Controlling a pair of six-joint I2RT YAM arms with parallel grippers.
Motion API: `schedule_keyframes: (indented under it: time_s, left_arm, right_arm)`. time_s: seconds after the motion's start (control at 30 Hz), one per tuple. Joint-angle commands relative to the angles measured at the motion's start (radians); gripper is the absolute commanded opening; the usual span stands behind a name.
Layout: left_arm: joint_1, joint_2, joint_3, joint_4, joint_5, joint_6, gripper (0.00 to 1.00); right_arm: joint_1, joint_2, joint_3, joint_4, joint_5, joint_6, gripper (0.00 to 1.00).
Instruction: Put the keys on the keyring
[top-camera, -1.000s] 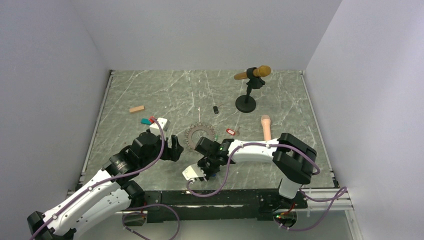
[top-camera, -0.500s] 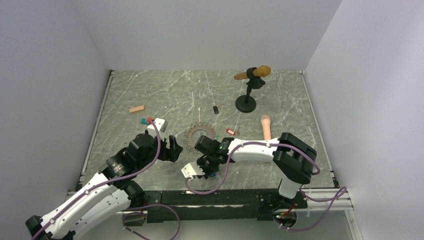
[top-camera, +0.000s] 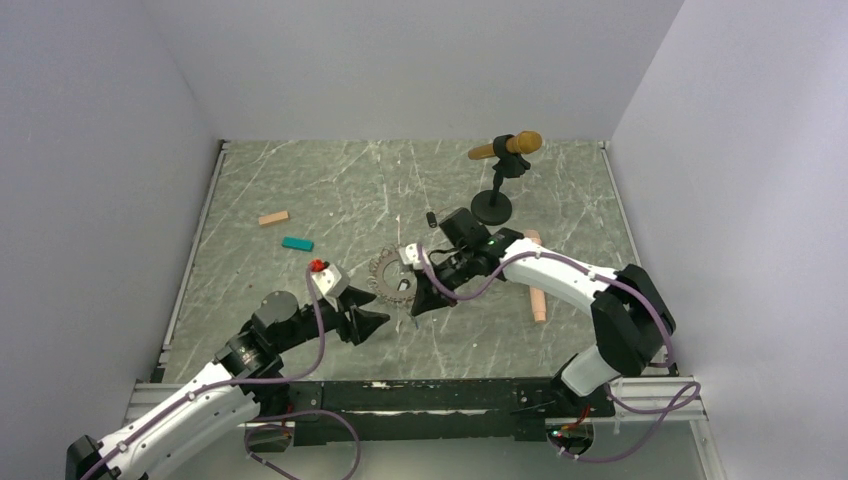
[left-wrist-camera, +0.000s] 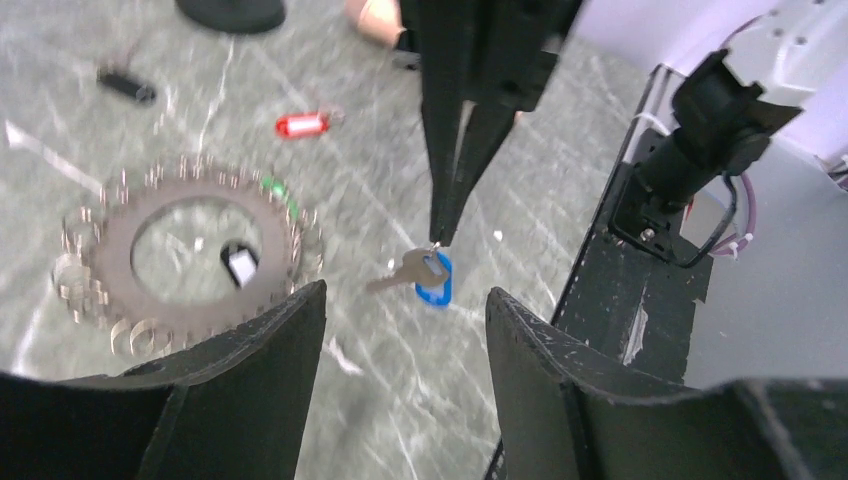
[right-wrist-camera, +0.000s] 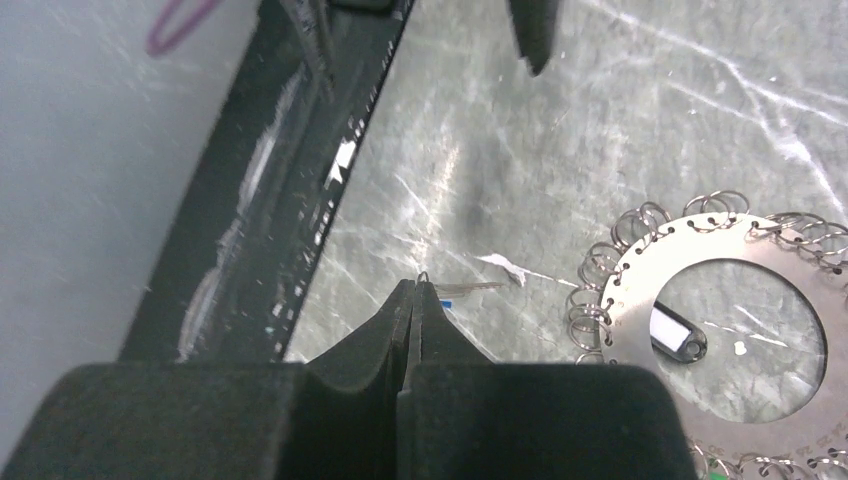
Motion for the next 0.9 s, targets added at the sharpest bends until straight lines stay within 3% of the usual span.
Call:
schedule_keyframes:
  time_s: [0.0, 0.23, 0.47, 0.87]
  left_arm:
    - [-0.007, -0.004, -0.028, 0.331, 0.145, 0.126, 0.63]
    - [-0.040, 0.185, 0.019, 0.430, 0.191, 0.157, 0.43]
    - [-0.154, 0.300, 0.086, 0.395, 0.103, 0.269, 0.42]
    - [-0.169, 0.327, 0.114, 0.340, 0.041, 0.310, 0.31]
  right_arm:
    - [-0.077, -0.065, 0.021, 0.061, -0.258, 0.121, 0.00]
    - [-0.127, -0.083, 0.002, 0.139, -0.366, 0.216, 0.00]
    - [-0.139, -0.093, -0.005, 0.155, -0.386, 0.231, 0.00]
    - [-0.141, -0.093, -0.007, 0.147, -0.403, 0.223, 0.00]
